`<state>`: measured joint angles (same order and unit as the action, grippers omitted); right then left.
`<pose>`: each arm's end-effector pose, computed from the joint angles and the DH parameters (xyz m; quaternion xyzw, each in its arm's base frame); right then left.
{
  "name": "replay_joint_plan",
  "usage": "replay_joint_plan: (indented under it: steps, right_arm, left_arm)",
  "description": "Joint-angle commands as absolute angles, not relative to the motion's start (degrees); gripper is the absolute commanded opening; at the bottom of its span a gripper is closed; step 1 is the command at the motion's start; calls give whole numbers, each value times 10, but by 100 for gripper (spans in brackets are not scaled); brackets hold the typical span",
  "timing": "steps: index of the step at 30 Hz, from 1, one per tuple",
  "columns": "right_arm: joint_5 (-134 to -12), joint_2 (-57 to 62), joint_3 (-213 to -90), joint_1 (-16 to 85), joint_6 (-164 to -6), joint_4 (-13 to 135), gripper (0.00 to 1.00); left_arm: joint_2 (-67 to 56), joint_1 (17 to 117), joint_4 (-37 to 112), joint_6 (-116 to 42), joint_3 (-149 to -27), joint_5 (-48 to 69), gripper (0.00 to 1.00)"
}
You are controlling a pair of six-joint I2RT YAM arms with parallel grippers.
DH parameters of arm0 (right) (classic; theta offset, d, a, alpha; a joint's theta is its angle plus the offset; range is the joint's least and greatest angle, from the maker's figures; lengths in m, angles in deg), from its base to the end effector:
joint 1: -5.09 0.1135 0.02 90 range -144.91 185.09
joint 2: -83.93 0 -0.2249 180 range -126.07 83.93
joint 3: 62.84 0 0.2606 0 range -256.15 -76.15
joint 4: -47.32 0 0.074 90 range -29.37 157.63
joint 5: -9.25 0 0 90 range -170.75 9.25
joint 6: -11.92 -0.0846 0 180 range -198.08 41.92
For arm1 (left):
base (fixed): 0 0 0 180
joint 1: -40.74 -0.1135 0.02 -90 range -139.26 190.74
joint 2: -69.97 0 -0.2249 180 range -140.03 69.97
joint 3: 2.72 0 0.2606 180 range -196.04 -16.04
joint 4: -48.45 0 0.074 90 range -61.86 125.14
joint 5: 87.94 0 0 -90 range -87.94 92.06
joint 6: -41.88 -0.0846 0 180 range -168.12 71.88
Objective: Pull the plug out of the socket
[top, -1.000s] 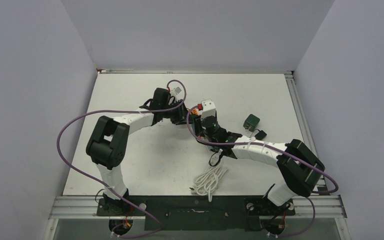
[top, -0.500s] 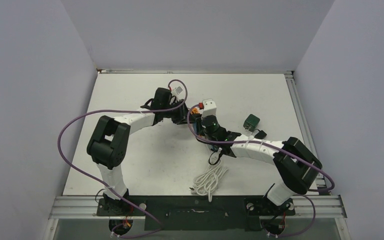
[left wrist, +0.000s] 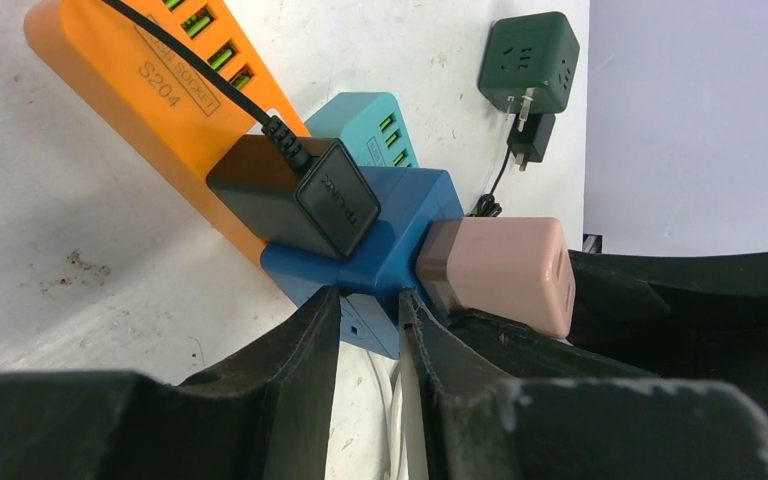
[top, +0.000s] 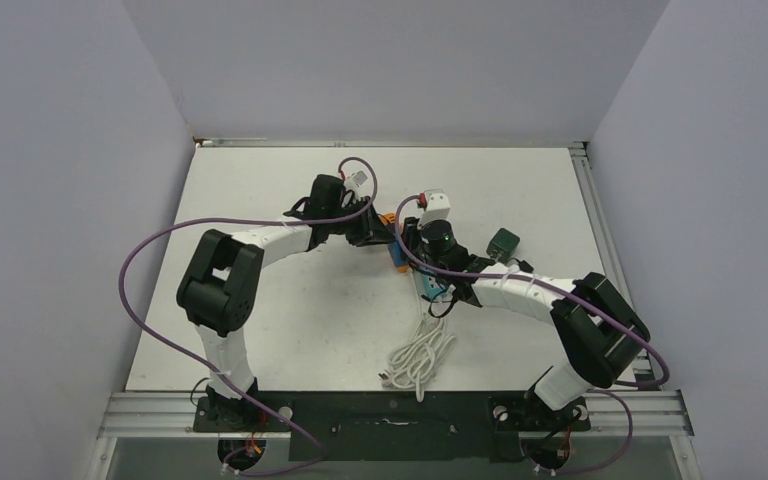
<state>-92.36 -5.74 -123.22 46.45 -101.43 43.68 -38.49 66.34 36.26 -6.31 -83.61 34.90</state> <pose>0.3020 0.2432 0.1430 -0.0786 0.8401 0.2112 0.4933 0.3713 -0.2288 0.1134 -0.0036 0.8767 -0.4389 0.1967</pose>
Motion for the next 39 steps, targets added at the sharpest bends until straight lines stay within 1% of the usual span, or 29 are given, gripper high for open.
replay_joint_plan:
  steps: [1,7,11,18,25,34,39]
  right_arm:
    - [-935,-50,-1219,431,-1040,434,12]
    - [-939,-50,-1218,434,-1031,431,8]
    - [-967,-50,-1220,449,-1019,433,5]
    - [-1047,-56,-1235,513,-961,437,5]
    - [-1089,-69,-1246,549,-928,435,5]
    - [-1094,-66,-1244,550,-936,434,5]
    - [-1038,-56,-1234,525,-964,428,5]
  left_arm:
    - [-423,675,274,-93,-818,320,23]
    - [-425,676,274,-92,-819,322,23]
    - [-428,676,275,-92,-819,325,23]
    - [-431,677,276,-90,-821,331,22]
    - [-431,677,276,-90,-821,332,22]
    - [-431,678,276,-90,-821,330,21]
    - [-433,680,274,-92,-821,327,21]
